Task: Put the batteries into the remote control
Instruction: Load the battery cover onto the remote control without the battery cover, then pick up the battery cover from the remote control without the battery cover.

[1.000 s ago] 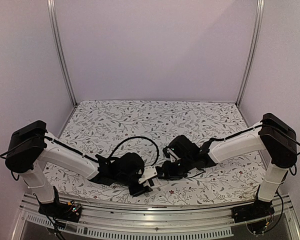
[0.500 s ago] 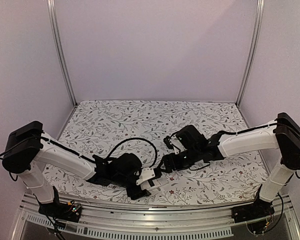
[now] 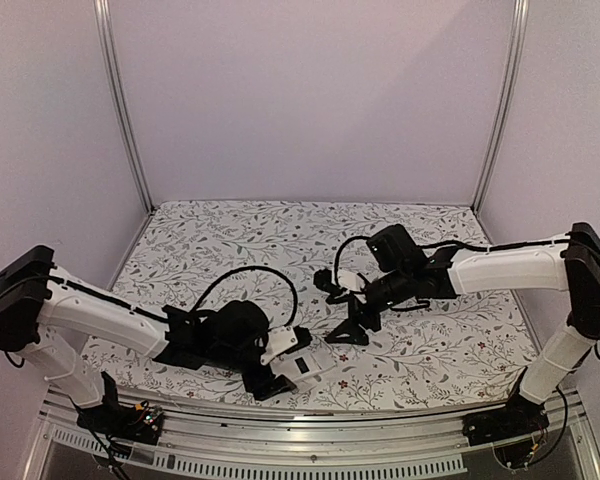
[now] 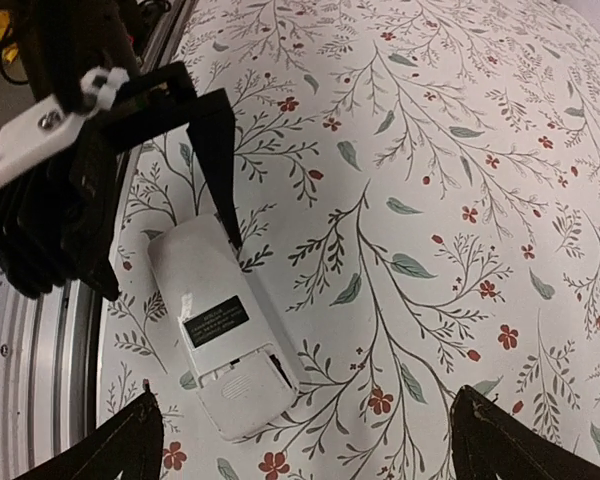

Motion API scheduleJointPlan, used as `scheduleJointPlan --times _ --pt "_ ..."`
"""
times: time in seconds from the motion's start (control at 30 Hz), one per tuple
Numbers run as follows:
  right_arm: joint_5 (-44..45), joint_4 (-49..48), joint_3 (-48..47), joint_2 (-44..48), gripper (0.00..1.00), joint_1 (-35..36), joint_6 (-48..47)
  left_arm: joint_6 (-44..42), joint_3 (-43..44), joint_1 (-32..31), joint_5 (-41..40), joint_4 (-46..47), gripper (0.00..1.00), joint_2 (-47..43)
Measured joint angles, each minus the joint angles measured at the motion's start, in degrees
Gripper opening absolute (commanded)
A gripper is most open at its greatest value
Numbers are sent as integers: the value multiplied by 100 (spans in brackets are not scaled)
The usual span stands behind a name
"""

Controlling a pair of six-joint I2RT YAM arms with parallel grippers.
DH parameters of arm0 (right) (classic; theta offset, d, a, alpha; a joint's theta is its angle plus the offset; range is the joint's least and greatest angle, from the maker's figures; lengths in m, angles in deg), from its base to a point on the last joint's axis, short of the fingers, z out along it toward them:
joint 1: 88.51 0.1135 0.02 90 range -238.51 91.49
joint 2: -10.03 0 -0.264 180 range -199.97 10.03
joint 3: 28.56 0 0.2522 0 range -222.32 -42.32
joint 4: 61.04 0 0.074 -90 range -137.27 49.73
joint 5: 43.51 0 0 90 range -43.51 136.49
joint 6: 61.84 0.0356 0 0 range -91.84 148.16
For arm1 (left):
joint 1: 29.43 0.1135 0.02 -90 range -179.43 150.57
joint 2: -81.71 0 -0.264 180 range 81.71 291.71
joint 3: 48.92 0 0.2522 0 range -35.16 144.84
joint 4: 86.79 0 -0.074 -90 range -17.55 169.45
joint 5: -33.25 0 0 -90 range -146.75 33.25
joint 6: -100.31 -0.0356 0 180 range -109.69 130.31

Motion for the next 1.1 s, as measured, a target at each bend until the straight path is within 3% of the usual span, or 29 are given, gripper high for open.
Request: scheduleJointPlan --times 0.17,0.37,0.7,0.9,1.1 --pt "-286 522 -116 -479 95 59 -1784 675 -297 0 -251 -114 84 -535" --pt "-260 754 -264 -929 91 153 -2771 1261 -723 -39 -420 -63 83 -1040" --pt "-136 809 -378 -1392 83 323 -3051 1670 -1161 -116 -804 271 83 -1051" --pt "-140 826 -485 -1508 70 358 -3134 1685 -1220 -116 -820 446 82 -1049" --pt "-107 831 -535 -1628 67 385 -3097 1668 -1220 -125 -820 518 82 -1049"
